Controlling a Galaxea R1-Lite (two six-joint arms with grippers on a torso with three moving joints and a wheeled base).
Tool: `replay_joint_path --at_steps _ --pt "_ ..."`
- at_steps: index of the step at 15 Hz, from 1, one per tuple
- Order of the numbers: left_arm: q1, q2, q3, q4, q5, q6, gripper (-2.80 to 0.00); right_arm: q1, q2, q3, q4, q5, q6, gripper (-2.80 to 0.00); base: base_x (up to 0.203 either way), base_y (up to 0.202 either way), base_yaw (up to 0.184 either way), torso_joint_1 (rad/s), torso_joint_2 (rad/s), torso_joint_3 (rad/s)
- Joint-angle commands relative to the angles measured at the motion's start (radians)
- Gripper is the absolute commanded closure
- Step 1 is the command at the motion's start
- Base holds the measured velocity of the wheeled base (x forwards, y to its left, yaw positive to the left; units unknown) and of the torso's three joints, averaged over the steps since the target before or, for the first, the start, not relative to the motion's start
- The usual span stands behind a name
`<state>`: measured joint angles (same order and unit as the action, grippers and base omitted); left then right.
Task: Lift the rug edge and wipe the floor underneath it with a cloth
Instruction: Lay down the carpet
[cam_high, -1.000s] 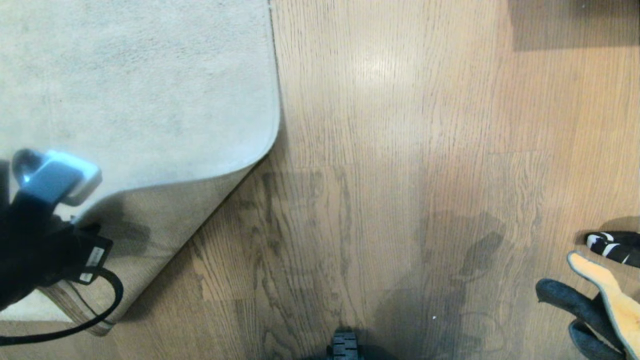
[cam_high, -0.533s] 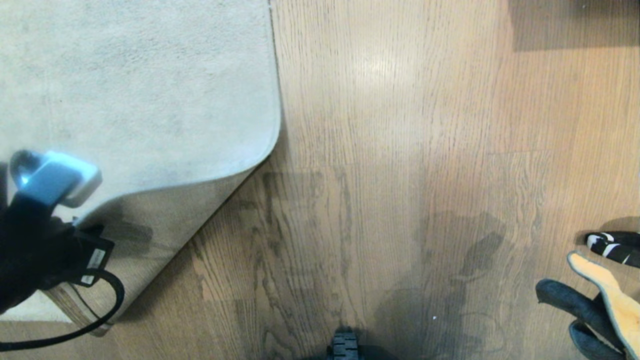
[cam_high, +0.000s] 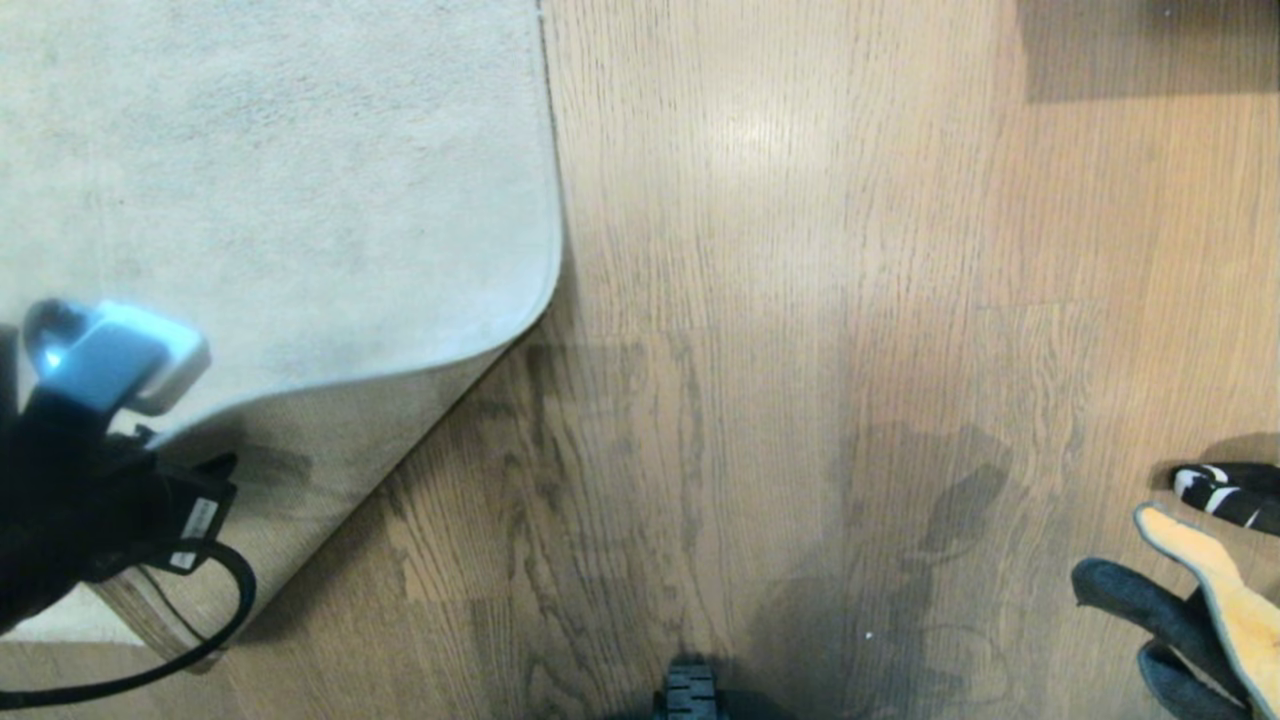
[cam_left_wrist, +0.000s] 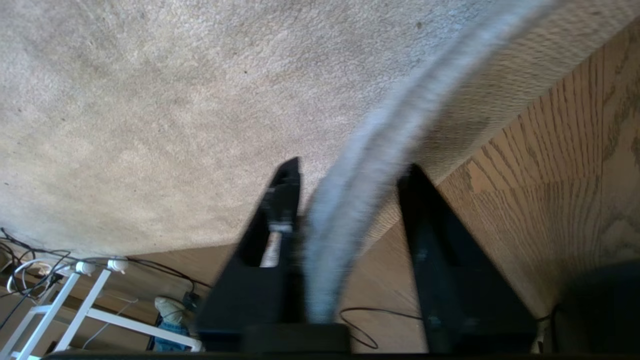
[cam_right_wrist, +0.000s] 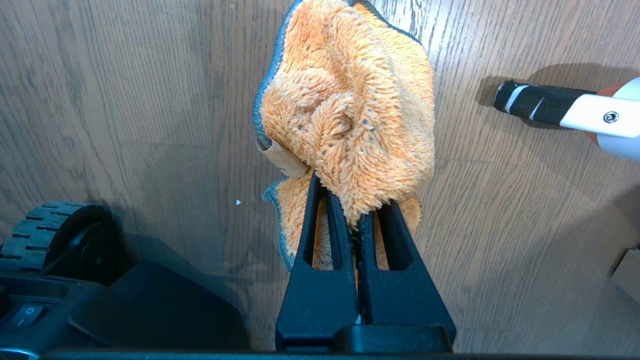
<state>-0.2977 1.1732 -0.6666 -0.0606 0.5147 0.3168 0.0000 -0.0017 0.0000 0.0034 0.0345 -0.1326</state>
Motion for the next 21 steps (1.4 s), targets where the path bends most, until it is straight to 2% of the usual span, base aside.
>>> replay_joint_path --at_steps 1,5,15,21 --pt "-0.003 -0.001 0.008 0.0 0.002 0.002 -2.8 0.0 0.002 0.0 0.0 0.001 -0.001 0.0 0.0 0.0 0.0 0.0 0.0 0.0" --pt "-0.028 -0.004 0.003 -0.001 0.002 -0.021 -2.8 0.0 0.002 0.0 0.0 0.001 -0.001 0.0 0.0 0.0 0.0 0.0 0.0 0.0" --pt "-0.058 0.0 -0.129 0.002 0.002 -0.021 -2.8 0.0 0.002 0.0 0.0 0.001 -0.001 0.0 0.0 0.0 0.0 0.0 0.0 0.0" --pt "-0.074 -0.001 -0.15 0.002 0.004 -0.021 -2.8 0.0 0.002 0.0 0.0 0.001 -0.001 0.0 0.0 0.0 0.0 0.0 0.0 0.0"
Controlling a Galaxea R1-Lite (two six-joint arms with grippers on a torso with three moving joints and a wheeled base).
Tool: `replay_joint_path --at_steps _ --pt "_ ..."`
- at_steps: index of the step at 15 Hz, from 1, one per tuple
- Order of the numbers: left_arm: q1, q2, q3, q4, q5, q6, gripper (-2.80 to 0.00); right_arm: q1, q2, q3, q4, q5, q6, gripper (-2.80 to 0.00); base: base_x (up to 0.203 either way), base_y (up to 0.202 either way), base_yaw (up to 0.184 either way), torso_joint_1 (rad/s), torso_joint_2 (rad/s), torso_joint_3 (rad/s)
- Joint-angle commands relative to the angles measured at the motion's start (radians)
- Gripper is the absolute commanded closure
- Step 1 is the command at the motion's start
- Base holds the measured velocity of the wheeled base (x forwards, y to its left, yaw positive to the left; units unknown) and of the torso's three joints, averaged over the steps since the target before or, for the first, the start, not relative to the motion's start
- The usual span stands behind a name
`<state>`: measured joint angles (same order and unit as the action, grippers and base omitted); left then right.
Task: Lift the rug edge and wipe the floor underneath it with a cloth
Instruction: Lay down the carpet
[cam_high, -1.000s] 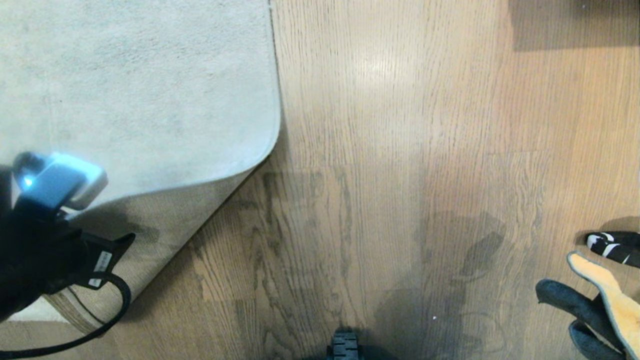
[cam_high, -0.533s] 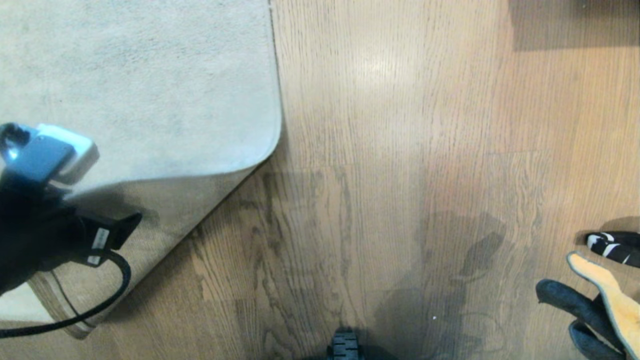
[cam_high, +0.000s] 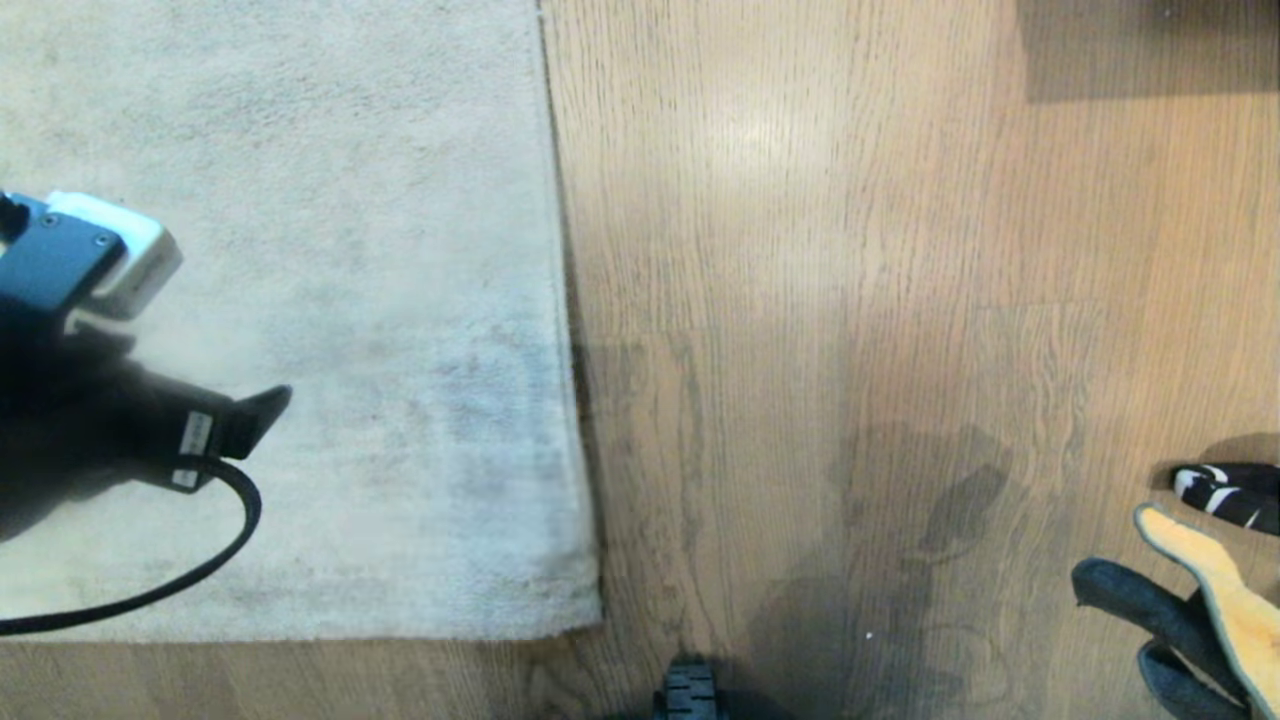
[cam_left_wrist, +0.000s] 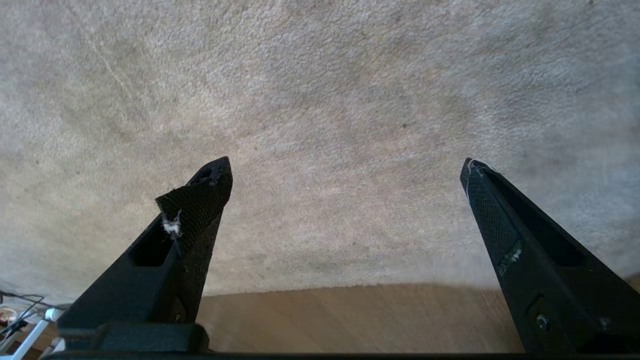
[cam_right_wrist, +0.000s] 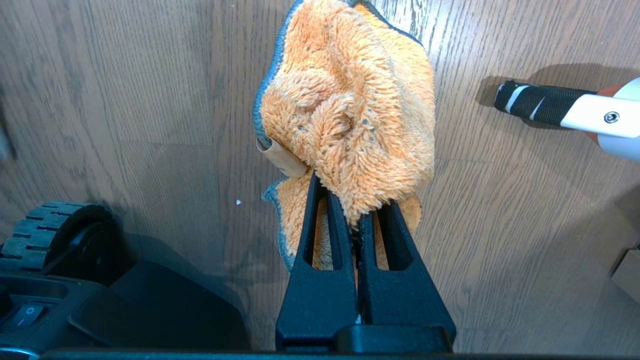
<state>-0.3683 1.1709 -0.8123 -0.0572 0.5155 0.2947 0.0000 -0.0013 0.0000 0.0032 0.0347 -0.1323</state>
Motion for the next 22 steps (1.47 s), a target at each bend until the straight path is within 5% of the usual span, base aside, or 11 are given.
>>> replay_joint_path --at_steps 1,8,9,15,22 --pt "-0.004 0.001 -0.004 -0.002 0.003 0.001 -2.8 0.0 0.001 0.0 0.0 0.001 -0.001 0.0 0.0 0.0 0.0 0.0 0.0 0.0" --pt "-0.133 0.002 0.101 -0.005 0.011 -0.052 -2.8 0.0 0.001 0.0 0.0 0.001 -0.001 0.0 0.0 0.0 0.0 0.0 0.0 0.0" --pt "-0.153 0.001 0.128 -0.004 0.012 -0.058 0.0 0.0 0.001 0.0 0.0 0.001 -0.001 0.0 0.0 0.0 0.0 0.0 0.0 0.0" --pt "-0.274 0.054 0.29 -0.006 0.012 -0.183 0.0 0.0 0.001 0.0 0.0 0.0 -0.001 0.0 0.0 0.0 0.0 0.0 0.0 0.0" --pt "-0.518 0.374 0.313 -0.008 0.013 -0.535 0.0 0.0 0.001 0.0 0.0 0.001 -0.001 0.0 0.0 0.0 0.0 0.0 0.0 0.0"
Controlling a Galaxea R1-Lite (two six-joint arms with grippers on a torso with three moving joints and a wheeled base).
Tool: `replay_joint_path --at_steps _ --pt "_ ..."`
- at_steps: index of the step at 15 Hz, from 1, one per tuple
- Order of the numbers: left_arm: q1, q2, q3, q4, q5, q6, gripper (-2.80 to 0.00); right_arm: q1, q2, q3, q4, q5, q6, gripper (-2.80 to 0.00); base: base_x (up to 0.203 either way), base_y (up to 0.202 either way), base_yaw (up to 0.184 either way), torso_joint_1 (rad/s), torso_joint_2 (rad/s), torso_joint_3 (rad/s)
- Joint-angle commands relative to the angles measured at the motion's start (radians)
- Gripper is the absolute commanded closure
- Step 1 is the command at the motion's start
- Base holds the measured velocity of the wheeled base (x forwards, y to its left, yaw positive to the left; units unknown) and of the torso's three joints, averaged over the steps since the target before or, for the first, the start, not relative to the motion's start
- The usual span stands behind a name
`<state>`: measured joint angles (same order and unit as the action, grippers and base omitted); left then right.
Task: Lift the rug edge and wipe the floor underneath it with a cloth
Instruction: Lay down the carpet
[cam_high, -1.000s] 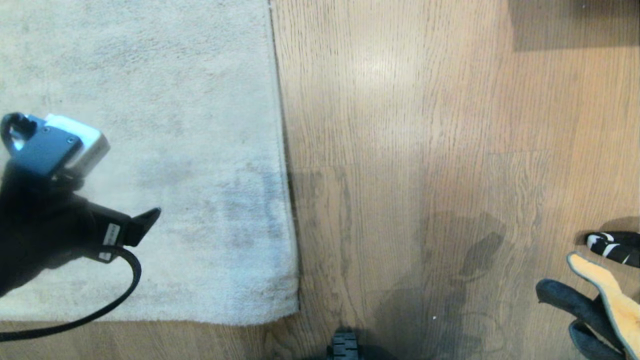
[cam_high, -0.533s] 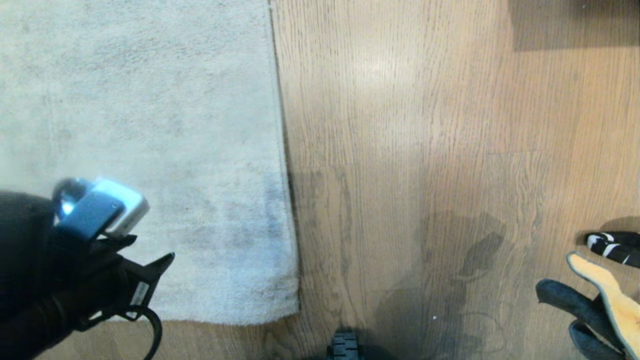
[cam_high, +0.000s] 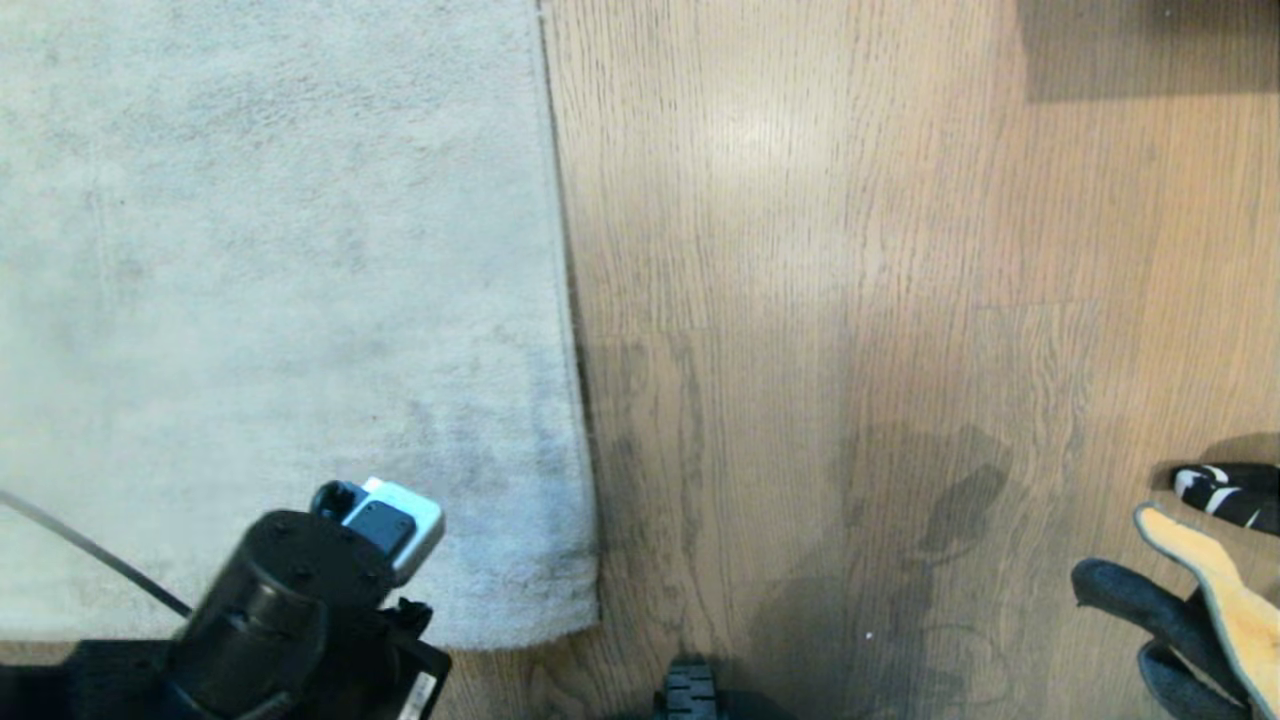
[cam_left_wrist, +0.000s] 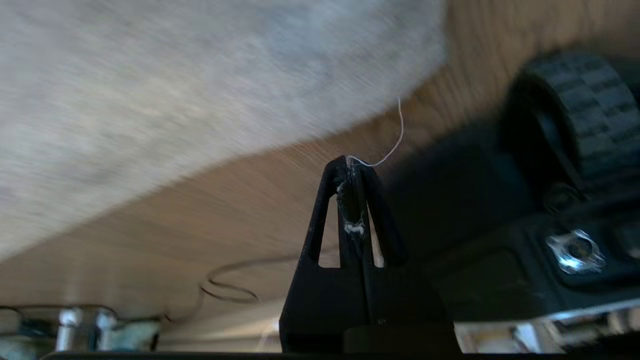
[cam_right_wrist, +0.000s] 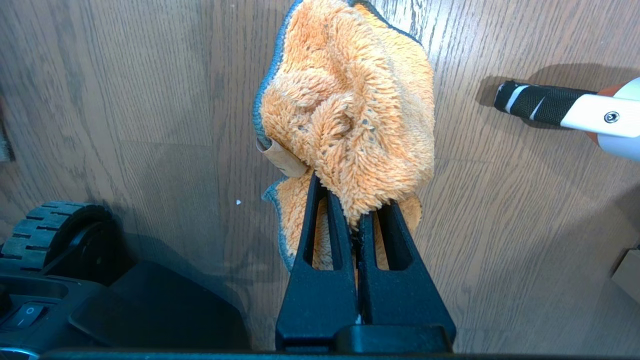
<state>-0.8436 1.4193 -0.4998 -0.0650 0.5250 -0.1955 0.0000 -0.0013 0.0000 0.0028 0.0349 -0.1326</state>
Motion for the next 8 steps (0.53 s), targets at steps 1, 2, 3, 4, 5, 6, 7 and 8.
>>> replay_joint_path --at_steps 1,2,3,4,5,6,7,8 --pt "-0.061 0.175 -0.001 -0.002 0.004 -0.08 0.0 0.0 0.001 0.0 0.0 0.0 -0.001 0.0 0.0 0.0 0.0 0.0 0.0 0.0" --pt "-0.072 0.225 -0.005 -0.011 0.004 -0.112 0.0 0.0 0.001 0.0 0.0 0.0 -0.001 0.0 0.0 0.0 0.0 0.0 0.0 0.0" --pt "-0.079 0.269 -0.005 -0.037 0.003 -0.134 0.0 0.0 0.001 0.0 0.0 0.0 -0.001 0.0 0.0 0.0 0.0 0.0 0.0 0.0" --pt "-0.084 0.322 0.0 -0.103 0.005 -0.147 0.0 0.0 0.001 0.0 0.0 0.0 -0.001 0.0 0.0 0.0 0.0 0.0 0.0 0.0" --pt "-0.085 0.376 0.012 -0.193 0.007 -0.153 0.0 0.0 0.001 0.0 0.0 0.0 -0.001 0.0 0.0 0.0 0.0 0.0 0.0 0.0" --pt "-0.085 0.435 0.03 -0.312 0.022 -0.155 0.0 0.0 0.001 0.0 0.0 0.0 -0.001 0.0 0.0 0.0 0.0 0.0 0.0 0.0" --pt "-0.084 0.494 0.049 -0.423 0.052 -0.154 0.0 0.0 0.001 0.0 0.0 -0.001 -0.001 0.0 0.0 0.0 0.0 0.0 0.0 0.0" --pt "-0.083 0.555 0.069 -0.534 0.09 -0.153 0.0 0.0 0.001 0.0 0.0 0.0 -0.001 0.0 0.0 0.0 0.0 0.0 0.0 0.0"
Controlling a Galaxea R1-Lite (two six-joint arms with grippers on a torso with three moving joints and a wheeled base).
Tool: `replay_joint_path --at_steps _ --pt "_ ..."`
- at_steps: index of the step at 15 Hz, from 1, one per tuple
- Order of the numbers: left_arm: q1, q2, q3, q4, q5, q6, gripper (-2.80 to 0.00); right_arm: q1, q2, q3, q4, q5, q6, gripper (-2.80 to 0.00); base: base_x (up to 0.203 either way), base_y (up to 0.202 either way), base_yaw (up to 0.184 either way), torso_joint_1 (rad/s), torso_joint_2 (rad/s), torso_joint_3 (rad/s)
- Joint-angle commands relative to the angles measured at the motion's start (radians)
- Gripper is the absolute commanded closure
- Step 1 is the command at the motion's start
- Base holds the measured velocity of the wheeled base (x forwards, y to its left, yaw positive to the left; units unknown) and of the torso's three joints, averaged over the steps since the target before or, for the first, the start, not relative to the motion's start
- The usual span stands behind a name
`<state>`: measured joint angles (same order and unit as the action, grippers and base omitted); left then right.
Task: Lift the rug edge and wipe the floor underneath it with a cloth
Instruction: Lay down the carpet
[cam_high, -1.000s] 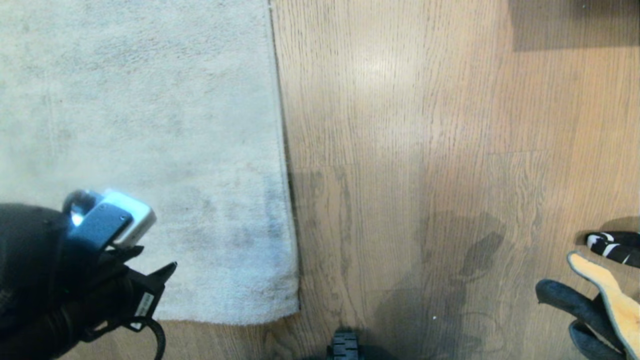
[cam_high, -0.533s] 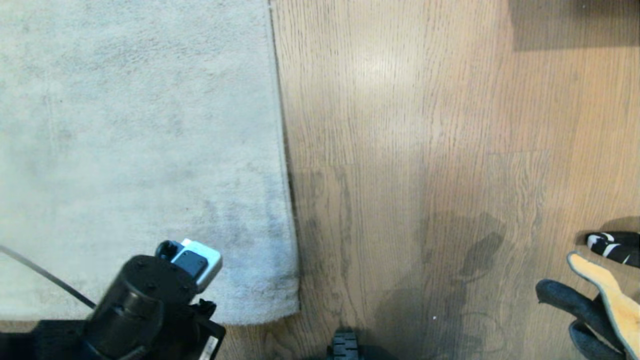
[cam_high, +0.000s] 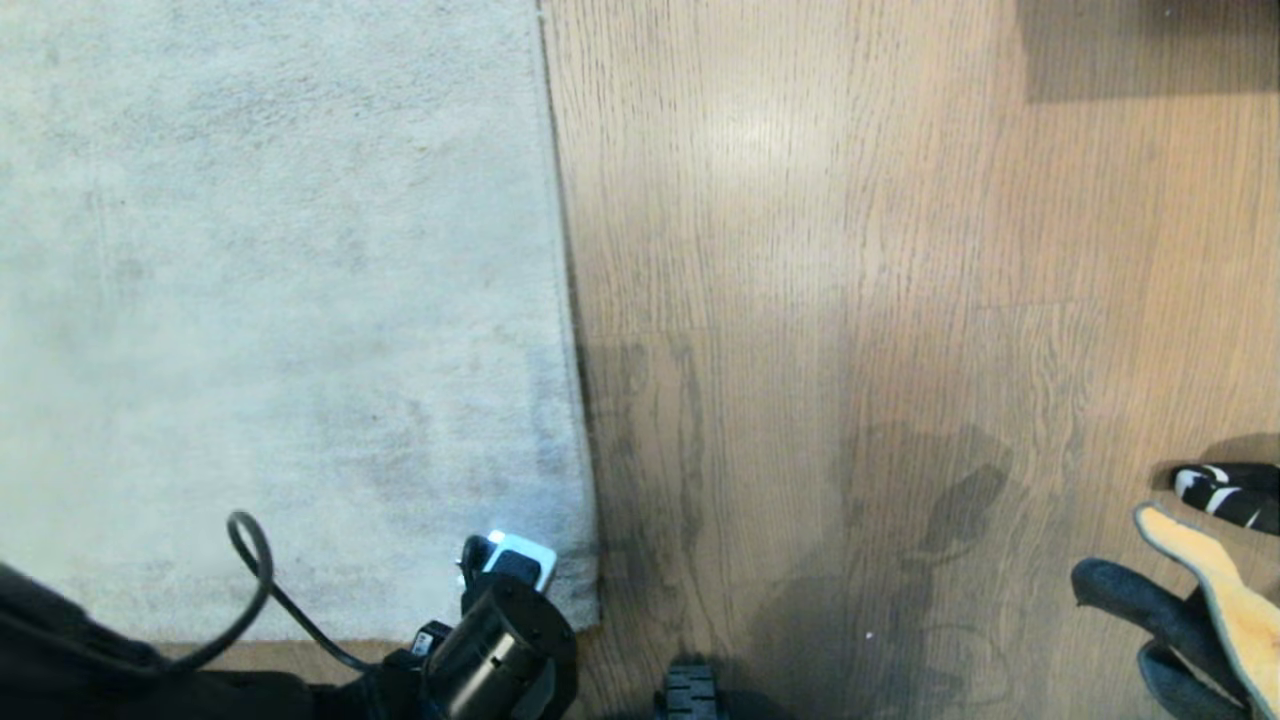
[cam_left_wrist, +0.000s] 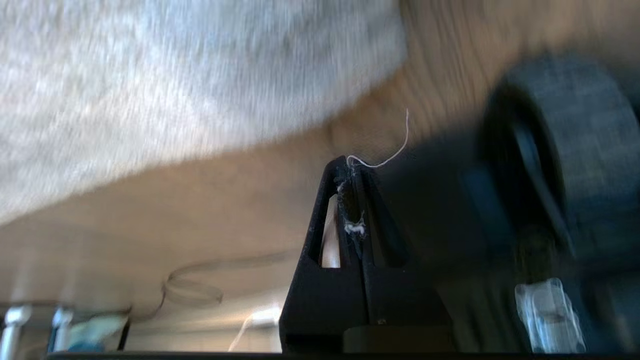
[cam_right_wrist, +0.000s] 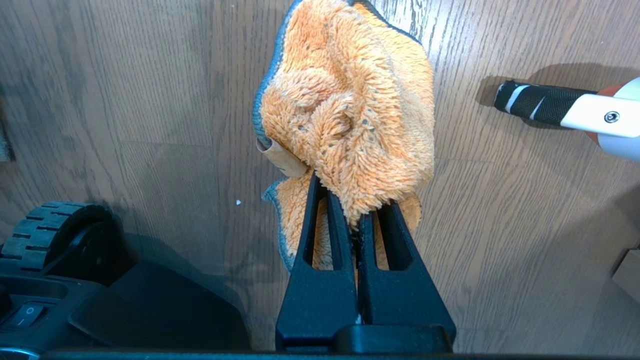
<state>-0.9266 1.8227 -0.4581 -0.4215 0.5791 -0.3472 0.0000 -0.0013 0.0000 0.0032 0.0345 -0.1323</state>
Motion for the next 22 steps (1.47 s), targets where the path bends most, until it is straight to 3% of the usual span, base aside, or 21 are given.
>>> replay_joint_path --at_steps 1,2,5,7,9,13,16,17,22 --pt "0.001 0.194 0.054 -0.284 0.068 0.001 0.0 0.0 0.001 0.0 0.0 0.001 -0.001 0.0 0.0 0.0 0.0 0.0 0.0 0.0" --pt "0.001 0.21 0.095 -0.338 0.088 0.006 0.0 0.0 0.001 0.0 0.0 0.001 -0.001 0.0 0.0 0.0 0.0 0.0 0.0 0.0" --pt "0.007 0.216 0.184 -0.363 0.105 0.016 0.0 0.0 0.001 0.0 0.0 0.001 -0.001 0.0 0.0 0.0 0.0 0.0 0.0 0.0" --pt "0.016 0.229 0.212 -0.367 0.127 0.012 0.0 0.0 0.001 0.0 0.0 0.001 -0.001 0.0 0.0 0.0 0.0 0.0 0.0 0.0" --pt "0.03 0.283 0.219 -0.441 0.16 0.01 0.0 0.0 0.001 0.0 0.0 0.001 -0.001 0.0 0.0 0.0 0.0 0.0 0.0 0.0" --pt "0.072 0.469 0.237 -0.787 0.242 0.043 0.0 0.0 0.001 0.0 0.0 0.001 -0.001 0.0 0.0 0.0 0.0 0.0 0.0 0.0" --pt "0.124 0.615 0.272 -1.11 0.271 0.142 0.0 0.0 0.001 0.0 0.0 0.001 -0.001 0.0 0.0 0.0 0.0 0.0 0.0 0.0" --pt "0.151 0.636 0.28 -1.144 0.277 0.176 0.0 0.0 0.001 0.0 0.0 0.001 -0.001 0.0 0.0 0.0 0.0 0.0 0.0 0.0" --pt "0.172 0.667 0.228 -1.148 0.278 0.177 0.0 0.0 0.001 0.0 0.0 0.001 -0.001 0.0 0.0 0.0 0.0 0.0 0.0 0.0"
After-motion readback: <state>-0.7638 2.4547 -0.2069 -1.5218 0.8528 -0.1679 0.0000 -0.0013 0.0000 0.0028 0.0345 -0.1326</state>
